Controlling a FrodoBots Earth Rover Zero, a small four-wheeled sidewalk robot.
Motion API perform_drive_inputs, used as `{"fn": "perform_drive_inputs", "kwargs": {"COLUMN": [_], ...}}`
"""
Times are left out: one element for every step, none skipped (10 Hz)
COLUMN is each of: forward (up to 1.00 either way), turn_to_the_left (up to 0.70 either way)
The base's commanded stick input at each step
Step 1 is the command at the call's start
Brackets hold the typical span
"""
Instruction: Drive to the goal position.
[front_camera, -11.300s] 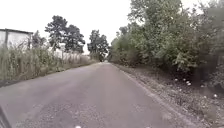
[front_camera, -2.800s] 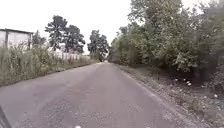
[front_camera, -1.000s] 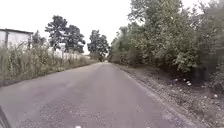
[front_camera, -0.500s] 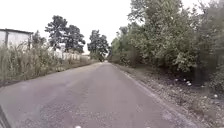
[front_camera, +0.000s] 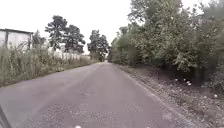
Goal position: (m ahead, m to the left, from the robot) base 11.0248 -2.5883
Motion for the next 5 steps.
{"fn": "perform_drive_inputs", "kwargs": {"forward": [0.07, 0.07, 0.07, 0.07, 0.30], "turn_to_the_left": [0.00, 0.00, 0.00, 0.00, 0.00]}}
